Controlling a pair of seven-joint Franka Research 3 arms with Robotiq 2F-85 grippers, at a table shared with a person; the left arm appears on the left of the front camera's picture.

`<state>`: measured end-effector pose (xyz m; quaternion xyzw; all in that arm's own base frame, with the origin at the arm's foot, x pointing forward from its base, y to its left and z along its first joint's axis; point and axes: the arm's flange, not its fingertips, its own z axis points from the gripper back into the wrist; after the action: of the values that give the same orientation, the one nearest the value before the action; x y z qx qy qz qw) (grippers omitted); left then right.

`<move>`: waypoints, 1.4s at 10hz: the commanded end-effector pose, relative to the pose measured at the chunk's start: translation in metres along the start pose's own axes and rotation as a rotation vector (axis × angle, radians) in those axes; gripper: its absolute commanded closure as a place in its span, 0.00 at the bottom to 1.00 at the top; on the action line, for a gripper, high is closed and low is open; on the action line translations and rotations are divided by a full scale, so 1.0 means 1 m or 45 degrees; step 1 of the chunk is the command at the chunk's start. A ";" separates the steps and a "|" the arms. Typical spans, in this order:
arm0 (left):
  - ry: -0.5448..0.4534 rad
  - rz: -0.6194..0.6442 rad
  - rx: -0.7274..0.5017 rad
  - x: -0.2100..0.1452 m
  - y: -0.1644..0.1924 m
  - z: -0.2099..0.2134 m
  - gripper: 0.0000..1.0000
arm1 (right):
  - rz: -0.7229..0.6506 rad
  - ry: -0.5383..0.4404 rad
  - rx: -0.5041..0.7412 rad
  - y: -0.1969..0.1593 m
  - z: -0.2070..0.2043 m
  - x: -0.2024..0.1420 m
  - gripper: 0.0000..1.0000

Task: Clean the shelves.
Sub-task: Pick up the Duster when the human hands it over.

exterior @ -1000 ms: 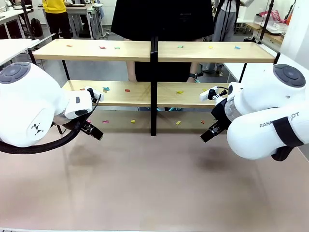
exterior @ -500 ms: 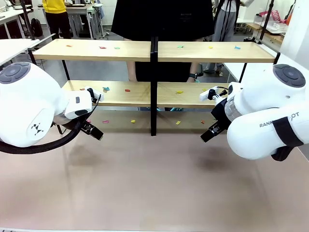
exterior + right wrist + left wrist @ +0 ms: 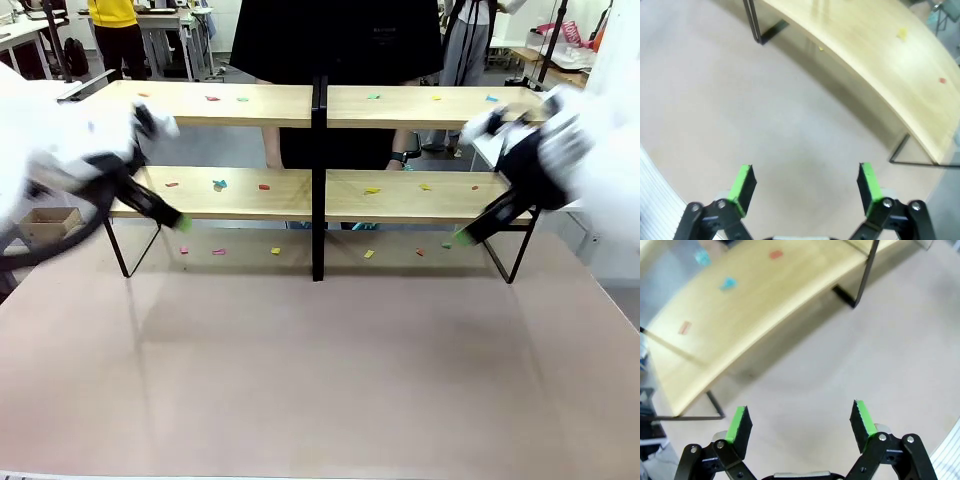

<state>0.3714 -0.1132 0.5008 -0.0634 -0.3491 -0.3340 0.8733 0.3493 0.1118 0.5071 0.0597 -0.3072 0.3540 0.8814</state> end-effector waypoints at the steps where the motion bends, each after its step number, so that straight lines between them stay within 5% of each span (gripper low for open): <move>1: -0.145 -0.083 -0.053 -0.039 0.002 0.093 0.00 | 0.066 -0.072 0.013 -0.003 0.092 -0.056 0.00; 3: -0.434 -0.149 -0.122 -0.045 0.021 0.154 0.00 | 0.131 -0.215 0.004 -0.024 0.151 -0.065 0.00; 6: -0.855 -0.152 -0.005 -0.048 0.026 0.192 0.00 | 0.129 -0.418 -0.040 -0.039 0.204 -0.065 0.00; 9: -0.898 -0.127 0.027 -0.046 0.026 0.198 0.00 | 0.093 -0.588 -0.038 -0.045 0.220 -0.059 0.00; 12: -0.870 -0.078 0.033 -0.044 0.024 0.194 0.00 | 0.105 -0.602 -0.030 -0.043 0.220 -0.061 0.00; 14: -0.719 0.012 -0.049 -0.047 0.030 0.181 0.00 | 0.105 -0.576 -0.011 -0.043 0.217 -0.060 0.00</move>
<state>0.2834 0.0017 0.6568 -0.1632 -0.6007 -0.3195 0.7145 0.2313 -0.0241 0.6597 0.1123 -0.5018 0.3572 0.7797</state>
